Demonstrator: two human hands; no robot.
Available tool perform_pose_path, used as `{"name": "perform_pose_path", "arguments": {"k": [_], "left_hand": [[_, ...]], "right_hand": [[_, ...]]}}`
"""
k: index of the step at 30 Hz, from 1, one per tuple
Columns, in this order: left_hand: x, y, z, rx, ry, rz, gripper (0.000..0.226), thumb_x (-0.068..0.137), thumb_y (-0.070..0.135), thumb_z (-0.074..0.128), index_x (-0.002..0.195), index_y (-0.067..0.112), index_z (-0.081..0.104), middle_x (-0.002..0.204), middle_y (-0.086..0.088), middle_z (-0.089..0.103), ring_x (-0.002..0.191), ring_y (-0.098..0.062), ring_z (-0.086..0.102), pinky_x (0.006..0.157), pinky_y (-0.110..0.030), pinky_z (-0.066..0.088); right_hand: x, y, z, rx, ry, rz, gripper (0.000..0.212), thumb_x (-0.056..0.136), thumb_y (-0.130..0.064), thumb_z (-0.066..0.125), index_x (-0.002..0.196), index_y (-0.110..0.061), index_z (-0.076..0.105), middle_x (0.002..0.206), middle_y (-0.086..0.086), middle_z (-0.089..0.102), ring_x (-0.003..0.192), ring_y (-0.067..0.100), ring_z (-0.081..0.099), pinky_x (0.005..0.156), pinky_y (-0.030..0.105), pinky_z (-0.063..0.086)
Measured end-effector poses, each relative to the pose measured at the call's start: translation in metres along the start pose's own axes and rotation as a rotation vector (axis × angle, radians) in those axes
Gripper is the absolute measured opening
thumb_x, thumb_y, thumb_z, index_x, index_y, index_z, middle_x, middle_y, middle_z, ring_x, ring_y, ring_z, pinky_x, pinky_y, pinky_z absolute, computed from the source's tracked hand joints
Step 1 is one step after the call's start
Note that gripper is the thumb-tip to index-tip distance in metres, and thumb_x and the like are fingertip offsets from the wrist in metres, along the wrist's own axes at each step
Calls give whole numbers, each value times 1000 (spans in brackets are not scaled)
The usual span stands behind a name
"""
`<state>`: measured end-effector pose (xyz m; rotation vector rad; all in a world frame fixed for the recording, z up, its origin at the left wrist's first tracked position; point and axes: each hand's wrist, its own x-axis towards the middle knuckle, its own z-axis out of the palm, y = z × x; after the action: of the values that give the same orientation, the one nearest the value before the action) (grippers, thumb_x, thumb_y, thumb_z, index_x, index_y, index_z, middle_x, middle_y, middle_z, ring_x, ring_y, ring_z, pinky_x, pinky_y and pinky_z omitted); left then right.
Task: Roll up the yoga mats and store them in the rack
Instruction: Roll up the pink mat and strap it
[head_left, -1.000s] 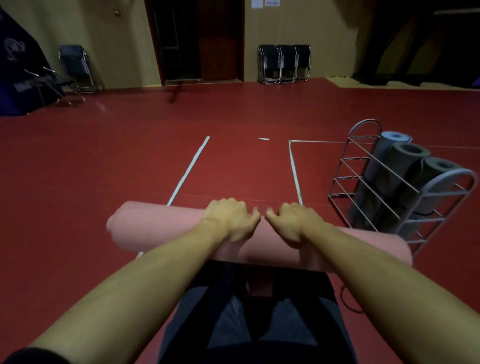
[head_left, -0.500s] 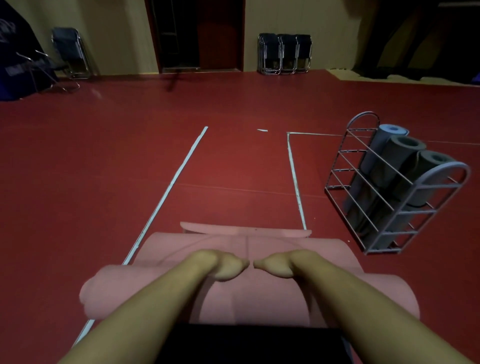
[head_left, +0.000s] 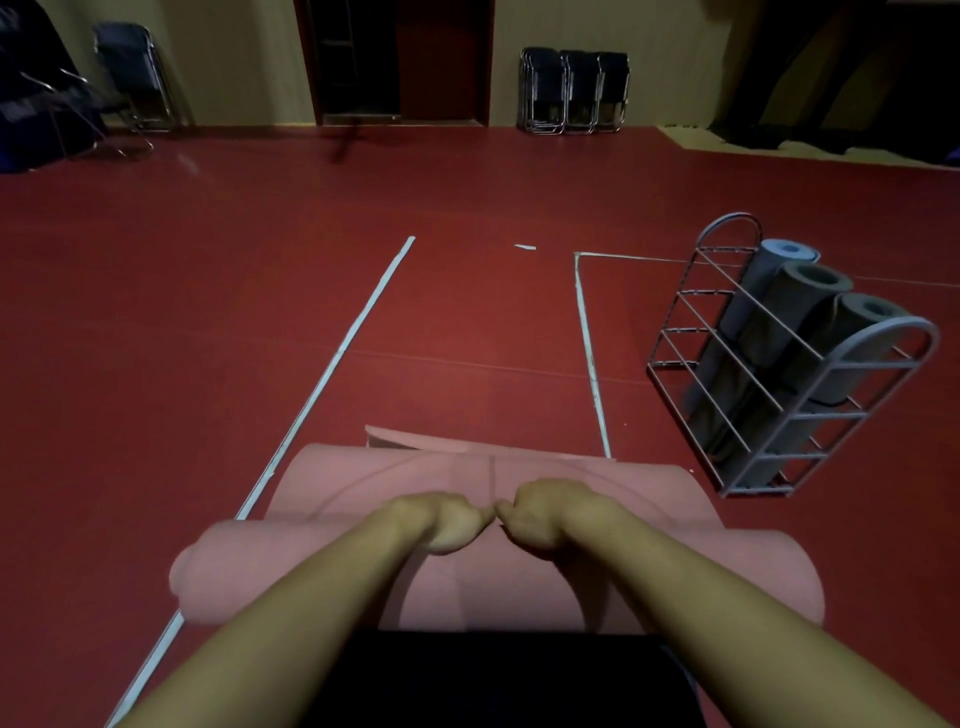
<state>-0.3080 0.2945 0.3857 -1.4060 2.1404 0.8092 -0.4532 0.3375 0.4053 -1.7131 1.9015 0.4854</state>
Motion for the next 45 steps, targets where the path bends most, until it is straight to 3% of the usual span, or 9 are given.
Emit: {"name": "perform_pose_path", "arguments": {"k": [6,11,18,24,29,32,36,39,45], "left_hand": [[15,-8,3,87,323,85,47,99,45,37,106,14,71,123,-14,69,111,-36,62,86,-38,46],[11,1,1,62,652,128,42,96,39,45,60,16,49,86,-14,72,84,-39,67,69,-37,45],[0,5,10,257,679,142,44,103,36,39,88,9,71,103,-17,72,99,-39,66,83,-39,48],[-10,3,35,304,665,199,46,109,39,27,110,14,67,119,-13,68,108,-36,64,90,-40,48],[-5,1,36,306,722,209,47,107,36,24,107,17,67,115,-10,71,102,-35,66,85,-40,49],[7,2,19,218,627,188,49,107,32,25,112,10,68,121,-17,69,111,-39,63,92,-45,49],[27,0,2,144,528,169,49,106,31,25,129,8,62,128,-22,64,116,-42,60,96,-48,48],[32,2,-4,50,670,150,43,102,35,33,100,12,70,113,-16,69,104,-36,64,88,-41,49],[21,8,1,132,871,143,43,104,40,36,89,19,70,102,-7,73,94,-31,68,74,-37,45]], "right_hand": [[-4,3,2,69,-120,-33,64,112,-40,11,150,-1,46,160,21,38,147,31,38,119,39,25],[6,12,17,131,54,-3,69,108,-49,17,141,-3,57,149,23,51,134,35,51,110,38,37],[15,17,25,141,261,67,58,104,-51,30,119,-7,65,130,19,64,114,35,61,89,37,44],[20,18,20,169,622,56,45,99,-42,43,63,-16,50,86,14,70,84,36,66,69,36,45],[18,15,19,117,706,35,53,105,-44,36,72,-13,62,92,17,72,90,38,69,78,39,51],[26,17,11,82,551,46,63,105,-52,25,110,-10,71,113,21,69,105,41,65,89,43,50],[26,18,6,53,295,-40,74,102,-57,8,142,-16,55,137,23,60,123,40,57,104,48,44],[25,22,16,73,389,-112,56,110,-41,16,130,-14,61,133,21,63,120,37,59,102,45,44],[32,22,21,54,551,-11,70,97,-57,19,90,-13,73,104,19,72,98,37,66,86,42,50]]}}
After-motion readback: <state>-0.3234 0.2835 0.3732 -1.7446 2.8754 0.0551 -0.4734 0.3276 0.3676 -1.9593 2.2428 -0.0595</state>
